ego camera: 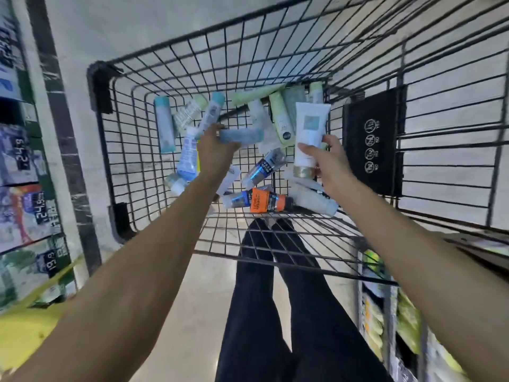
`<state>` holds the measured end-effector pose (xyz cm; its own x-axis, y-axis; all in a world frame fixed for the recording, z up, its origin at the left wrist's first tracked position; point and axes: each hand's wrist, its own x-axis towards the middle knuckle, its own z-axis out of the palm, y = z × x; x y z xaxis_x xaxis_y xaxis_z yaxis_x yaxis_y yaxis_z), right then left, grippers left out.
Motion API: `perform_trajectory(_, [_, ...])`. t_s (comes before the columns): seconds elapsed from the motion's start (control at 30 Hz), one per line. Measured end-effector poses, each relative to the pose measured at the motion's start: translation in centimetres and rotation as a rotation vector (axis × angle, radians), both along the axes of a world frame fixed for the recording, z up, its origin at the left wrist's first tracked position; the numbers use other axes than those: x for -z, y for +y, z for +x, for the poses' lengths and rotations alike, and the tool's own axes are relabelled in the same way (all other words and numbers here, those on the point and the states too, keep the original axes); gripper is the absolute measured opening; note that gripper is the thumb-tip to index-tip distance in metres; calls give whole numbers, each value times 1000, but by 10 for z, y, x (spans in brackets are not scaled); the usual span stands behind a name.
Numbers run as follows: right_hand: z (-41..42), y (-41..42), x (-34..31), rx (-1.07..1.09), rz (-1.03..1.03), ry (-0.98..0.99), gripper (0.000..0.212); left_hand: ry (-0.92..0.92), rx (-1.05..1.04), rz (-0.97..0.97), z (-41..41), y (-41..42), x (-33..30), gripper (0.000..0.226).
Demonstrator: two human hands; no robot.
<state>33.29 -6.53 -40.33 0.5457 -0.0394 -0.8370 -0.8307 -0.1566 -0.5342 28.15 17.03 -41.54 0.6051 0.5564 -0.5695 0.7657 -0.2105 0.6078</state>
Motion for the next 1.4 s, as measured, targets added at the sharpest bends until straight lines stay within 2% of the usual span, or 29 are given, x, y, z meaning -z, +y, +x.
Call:
perform_trajectory(0.2, [-28, -16, -132, 98, 118, -120, 53, -194, -49, -252, -18, -13, -151, 24])
perform_trajectory(0.33, [-50, -26, -221, 144, 183, -224, 74, -384, -173, -557, -32, -33, -250, 19])
perform_trajectory(0.47, [-74, -36, -290, 150, 281, -336, 46, -484, -236, -773, -36, -55, -320, 22])
perform_trajectory(0.57, [-92, -41, -329, 200, 353, -428, 37, -520, -145, -874, -39, -71, -357, 16])
perform_trajectory(0.73, [-134, -42, -367, 390, 372, -532, 44, -482, 75, -851, -56, -82, -388, 33])
perform_trajectory(0.9, [-193, -36, -386, 532, 355, -601, 55, -391, 353, -822, -86, -82, -404, 30])
perform_trajectory(1.0, [-235, -35, -389, 630, 321, -611, 51, -267, 394, -876, -104, -90, -410, 16])
perform_trajectory(1.17, [-309, -41, -391, 793, 245, -640, 48, -172, 620, -931, -143, -106, -411, 50])
perform_trajectory(1.4, [-415, -67, -395, 1063, 184, -675, 45, -159, 787, -1117, -213, -156, -415, 41])
